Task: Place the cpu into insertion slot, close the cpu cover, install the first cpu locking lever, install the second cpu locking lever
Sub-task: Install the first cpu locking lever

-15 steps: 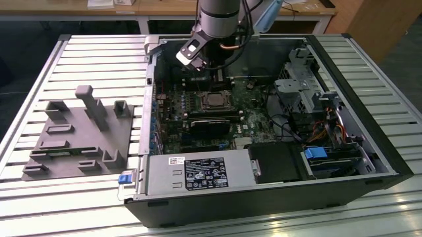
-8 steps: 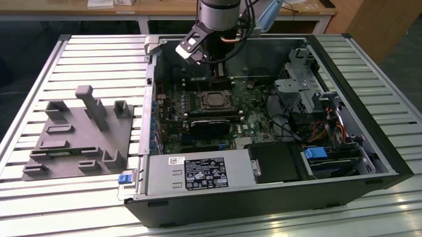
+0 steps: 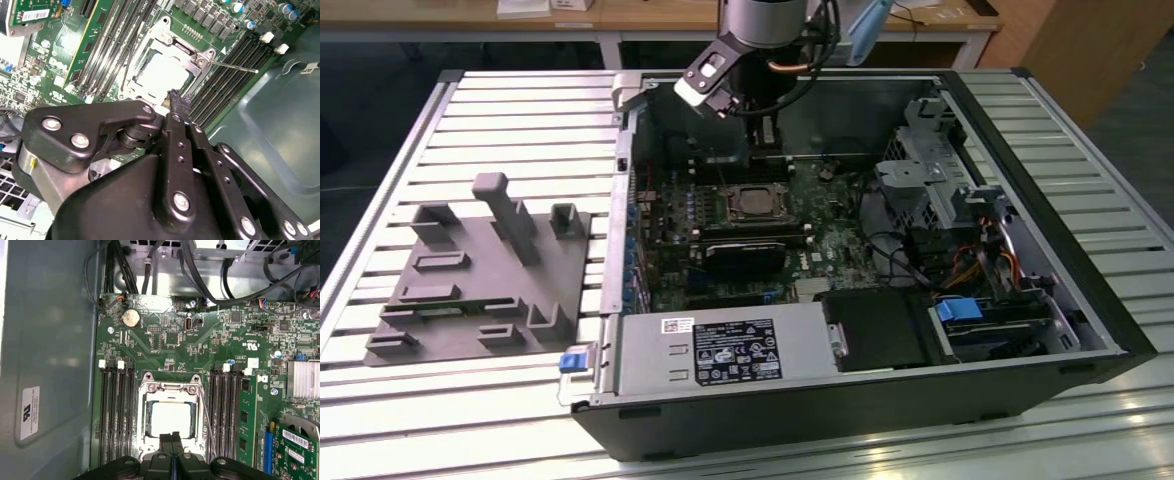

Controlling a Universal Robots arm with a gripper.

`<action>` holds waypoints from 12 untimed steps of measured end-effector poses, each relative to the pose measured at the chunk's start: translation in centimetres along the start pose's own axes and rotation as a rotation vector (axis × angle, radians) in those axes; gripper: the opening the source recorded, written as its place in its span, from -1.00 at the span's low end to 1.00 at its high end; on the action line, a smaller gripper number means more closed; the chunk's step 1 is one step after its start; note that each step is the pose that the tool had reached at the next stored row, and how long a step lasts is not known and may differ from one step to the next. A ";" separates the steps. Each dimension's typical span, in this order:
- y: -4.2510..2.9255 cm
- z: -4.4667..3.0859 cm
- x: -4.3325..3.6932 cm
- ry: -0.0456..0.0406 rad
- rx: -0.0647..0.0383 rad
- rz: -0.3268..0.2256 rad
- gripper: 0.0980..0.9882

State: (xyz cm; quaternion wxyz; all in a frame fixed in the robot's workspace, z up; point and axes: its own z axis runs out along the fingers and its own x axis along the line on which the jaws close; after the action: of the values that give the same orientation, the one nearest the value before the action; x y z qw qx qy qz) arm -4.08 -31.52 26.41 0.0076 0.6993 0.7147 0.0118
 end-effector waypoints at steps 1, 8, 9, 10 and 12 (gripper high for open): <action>0.00 0.00 0.00 0.0000 0.000 0.000 -0.98; 0.00 -0.02 0.00 0.0009 0.000 -0.049 -0.98; 0.00 -0.01 0.00 0.0013 0.000 -0.061 -0.98; 0.00 -0.01 0.00 0.0017 0.001 -0.075 -0.98; 0.00 -0.01 0.00 0.0024 0.001 -0.099 -0.98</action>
State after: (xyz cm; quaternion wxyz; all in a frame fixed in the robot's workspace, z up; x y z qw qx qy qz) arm -4.08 -31.53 26.42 0.0071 0.6631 0.7484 0.0119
